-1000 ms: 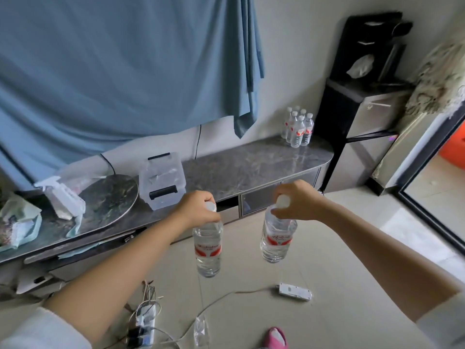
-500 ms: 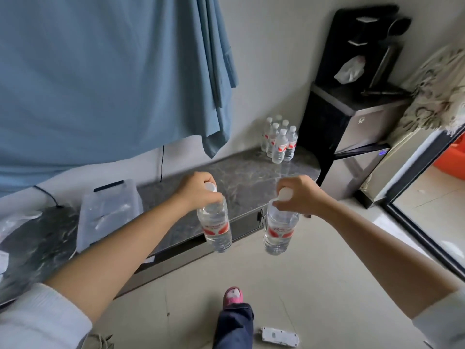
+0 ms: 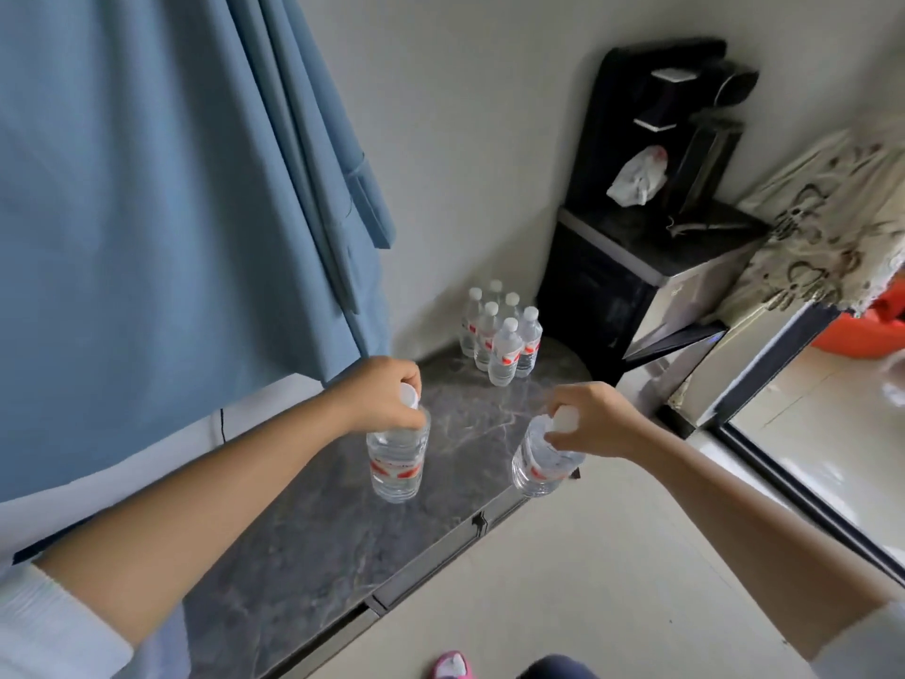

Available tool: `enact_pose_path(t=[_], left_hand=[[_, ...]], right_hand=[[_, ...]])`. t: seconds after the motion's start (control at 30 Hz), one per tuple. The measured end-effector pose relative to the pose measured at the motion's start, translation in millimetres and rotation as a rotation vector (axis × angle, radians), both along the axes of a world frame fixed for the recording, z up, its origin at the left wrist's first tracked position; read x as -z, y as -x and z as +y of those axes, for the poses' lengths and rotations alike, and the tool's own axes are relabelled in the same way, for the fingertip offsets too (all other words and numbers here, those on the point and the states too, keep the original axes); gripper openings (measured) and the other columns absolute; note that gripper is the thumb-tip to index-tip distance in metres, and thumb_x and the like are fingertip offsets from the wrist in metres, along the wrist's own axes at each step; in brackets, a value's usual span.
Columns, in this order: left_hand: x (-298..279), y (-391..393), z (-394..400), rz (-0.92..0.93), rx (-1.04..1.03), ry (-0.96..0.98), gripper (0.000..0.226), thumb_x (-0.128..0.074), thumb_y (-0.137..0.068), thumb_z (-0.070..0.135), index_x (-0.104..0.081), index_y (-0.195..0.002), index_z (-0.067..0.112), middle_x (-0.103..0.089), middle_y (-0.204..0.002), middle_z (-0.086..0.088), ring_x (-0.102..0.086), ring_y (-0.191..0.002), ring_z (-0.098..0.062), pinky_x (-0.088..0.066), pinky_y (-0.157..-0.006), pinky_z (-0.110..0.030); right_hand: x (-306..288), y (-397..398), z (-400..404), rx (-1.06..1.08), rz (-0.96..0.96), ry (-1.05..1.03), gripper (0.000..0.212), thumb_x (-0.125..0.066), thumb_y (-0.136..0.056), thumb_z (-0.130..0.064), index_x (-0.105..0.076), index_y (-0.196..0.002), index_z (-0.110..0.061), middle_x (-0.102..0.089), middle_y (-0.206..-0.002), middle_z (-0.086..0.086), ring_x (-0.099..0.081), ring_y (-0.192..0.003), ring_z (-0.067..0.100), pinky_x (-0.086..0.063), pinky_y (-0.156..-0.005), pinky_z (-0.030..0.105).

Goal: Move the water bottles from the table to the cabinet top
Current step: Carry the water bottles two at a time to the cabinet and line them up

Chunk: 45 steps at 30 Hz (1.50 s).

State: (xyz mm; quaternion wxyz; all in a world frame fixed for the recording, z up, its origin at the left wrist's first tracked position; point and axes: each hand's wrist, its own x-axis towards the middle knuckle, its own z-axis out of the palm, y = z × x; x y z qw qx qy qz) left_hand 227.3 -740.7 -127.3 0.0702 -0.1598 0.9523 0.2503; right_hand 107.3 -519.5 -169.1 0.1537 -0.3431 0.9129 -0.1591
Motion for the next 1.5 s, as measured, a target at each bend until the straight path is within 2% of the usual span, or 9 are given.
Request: enact_pose_path(t=[0.2,0.43,0.57,0.77,0.87,0.97,1.1,1.33,1.5], left_hand=[[17.5,79.6,-15.9,-0.039,0.024,-0.074,0.03,-0.068,-0.071,0.013,-0.044,-0.059,0.028,-0.05,-0.069,0.01,-0.049,-0.077,-0.016,-0.04,-0.066,-0.026],[46.9,164.5,-8.0,-0.089,-0.042,-0.18,0.029,-0.067,-0.074,0.012,-0.046,-0.06,0.027,-0.049,-0.07,0.009,-0.045,-0.067,-0.011,-0.036,-0.054,-0.02],[69.8,210.8,5.8,-0.145,-0.099,-0.167,0.03,-0.064,-0.076,0.016,-0.042,-0.061,0.029,-0.049,-0.079,0.007,-0.047,-0.08,-0.017,-0.037,-0.067,-0.025],[115.7,267.8,36.3,-0.118,-0.373,-0.244,0.037,-0.065,-0.079,0.016,-0.036,-0.061,0.028,-0.048,-0.093,0.0,-0.045,-0.084,-0.018,-0.032,-0.07,-0.024],[133.8,293.7,51.7,-0.136,-0.518,-0.265,0.028,-0.062,-0.081,0.016,-0.042,-0.063,0.024,-0.052,-0.093,-0.003,-0.047,-0.084,-0.019,-0.03,-0.061,-0.026],[153.5,320.0,61.7,-0.171,-0.699,-0.291,0.008,-0.059,-0.08,0.012,-0.054,-0.074,0.015,-0.062,-0.098,-0.009,-0.057,-0.099,-0.028,-0.037,-0.069,-0.028],[183.7,343.4,65.7,-0.223,-0.781,-0.331,0.032,-0.058,-0.082,0.016,-0.035,-0.061,0.021,-0.052,-0.085,-0.001,-0.053,-0.091,-0.025,-0.032,-0.064,-0.024],[216.4,364.1,63.5,-0.17,-0.651,-0.32,0.008,-0.058,-0.084,0.013,-0.053,-0.09,0.013,-0.05,-0.098,-0.006,-0.054,-0.108,-0.026,-0.038,-0.081,-0.026],[236.6,381.3,55.5,-0.239,-0.701,-0.374,0.031,-0.062,-0.08,0.011,-0.056,-0.108,0.002,-0.053,-0.12,-0.012,-0.052,-0.11,-0.025,-0.039,-0.084,-0.027]], right_hand=[[2.5,72.6,-8.2,0.043,-0.055,-0.004,0.02,-0.072,-0.073,-0.016,-0.052,-0.075,-0.02,-0.054,-0.076,-0.002,-0.05,-0.078,0.017,-0.038,-0.065,0.022],[16.0,162.2,-10.3,-0.056,-0.134,-0.091,0.034,-0.069,-0.072,-0.016,-0.043,-0.058,-0.033,-0.047,-0.065,-0.012,-0.048,-0.072,0.014,-0.035,-0.056,0.016],[29.1,219.7,-9.3,-0.134,-0.164,-0.16,0.028,-0.066,-0.071,-0.014,-0.044,-0.059,-0.028,-0.045,-0.064,-0.012,-0.047,-0.071,0.014,-0.034,-0.055,0.017],[65.1,291.1,-14.7,-0.143,-0.181,-0.166,0.007,-0.063,-0.074,-0.016,-0.058,-0.079,-0.017,-0.052,-0.078,-0.003,-0.048,-0.076,0.017,-0.032,-0.052,0.018],[89.4,312.4,-18.8,-0.114,-0.203,-0.187,0.02,-0.061,-0.074,-0.016,-0.063,-0.093,-0.013,-0.053,-0.081,-0.004,-0.048,-0.078,0.019,-0.035,-0.058,0.021],[111.7,332.2,-25.4,-0.08,-0.277,-0.211,0.016,-0.061,-0.073,-0.014,-0.061,-0.088,-0.016,-0.054,-0.084,-0.003,-0.049,-0.079,0.018,-0.035,-0.058,0.023],[134.7,349.4,-42.0,-0.039,-0.337,-0.225,0.01,-0.056,-0.074,-0.008,-0.053,-0.078,-0.016,-0.055,-0.082,-0.001,-0.049,-0.077,0.019,-0.032,-0.051,0.02],[166.5,363.6,-65.3,-0.041,-0.367,-0.369,0.03,-0.056,-0.078,-0.011,-0.06,-0.108,-0.011,-0.062,-0.111,0.005,-0.06,-0.101,0.027,-0.046,-0.082,0.028],[185.4,372.7,-79.5,-0.052,-0.389,-0.385,0.031,-0.052,-0.082,-0.01,-0.057,-0.112,-0.011,-0.055,-0.122,0.008,-0.058,-0.107,0.028,-0.045,-0.089,0.029]])
